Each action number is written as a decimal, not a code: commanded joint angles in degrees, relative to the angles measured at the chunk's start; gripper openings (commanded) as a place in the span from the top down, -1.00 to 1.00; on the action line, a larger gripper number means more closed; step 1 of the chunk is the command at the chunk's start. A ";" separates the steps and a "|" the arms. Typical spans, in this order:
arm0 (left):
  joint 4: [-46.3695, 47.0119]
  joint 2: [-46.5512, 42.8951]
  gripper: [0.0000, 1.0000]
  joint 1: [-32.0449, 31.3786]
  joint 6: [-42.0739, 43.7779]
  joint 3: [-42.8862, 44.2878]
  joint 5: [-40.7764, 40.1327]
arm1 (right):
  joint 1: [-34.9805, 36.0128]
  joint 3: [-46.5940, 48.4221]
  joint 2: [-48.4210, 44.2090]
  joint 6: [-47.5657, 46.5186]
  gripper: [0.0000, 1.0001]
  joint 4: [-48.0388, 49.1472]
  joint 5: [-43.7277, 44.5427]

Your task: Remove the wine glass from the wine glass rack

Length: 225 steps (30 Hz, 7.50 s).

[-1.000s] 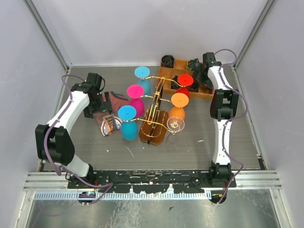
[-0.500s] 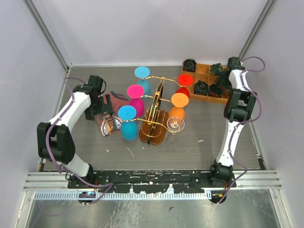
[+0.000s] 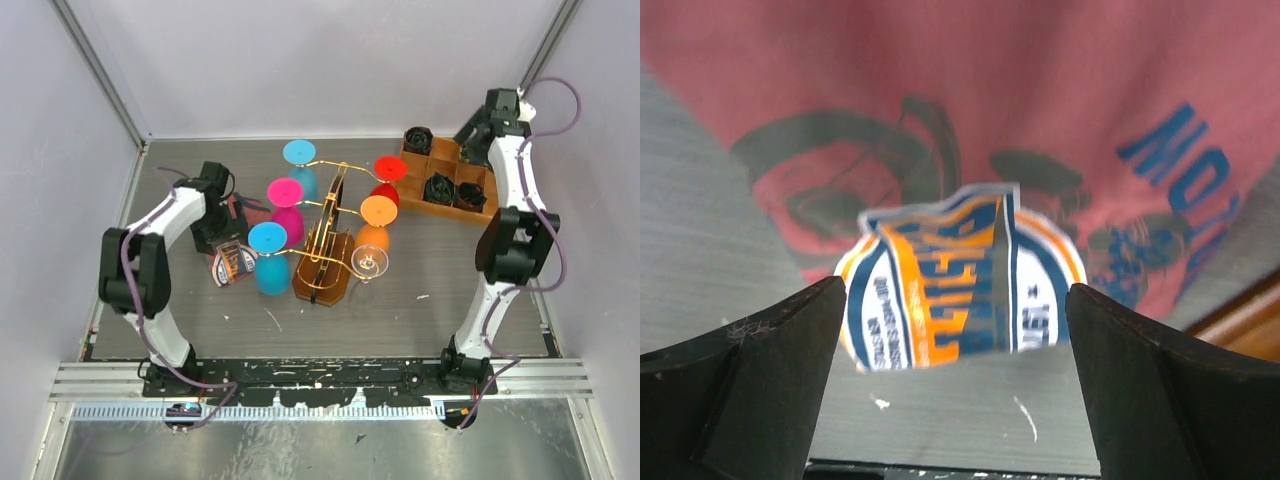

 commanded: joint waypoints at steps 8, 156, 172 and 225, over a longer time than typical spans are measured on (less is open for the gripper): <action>-5.93 22.32 -0.97 2.27 -6.61 14.01 -3.65 | 7.53 -8.46 -25.21 -3.53 -1.00 4.92 -8.97; -15.42 -42.27 -0.97 7.95 -9.82 -1.59 12.74 | 13.46 -41.10 -42.07 11.61 0.98 25.36 -54.00; -15.43 -41.85 -0.97 7.94 -8.83 -1.45 11.50 | 19.70 -23.96 -22.76 15.21 0.98 31.96 -52.63; -15.58 -42.27 -0.97 7.95 -9.70 -0.44 13.04 | 22.40 -33.71 -24.81 26.92 0.98 38.19 -16.30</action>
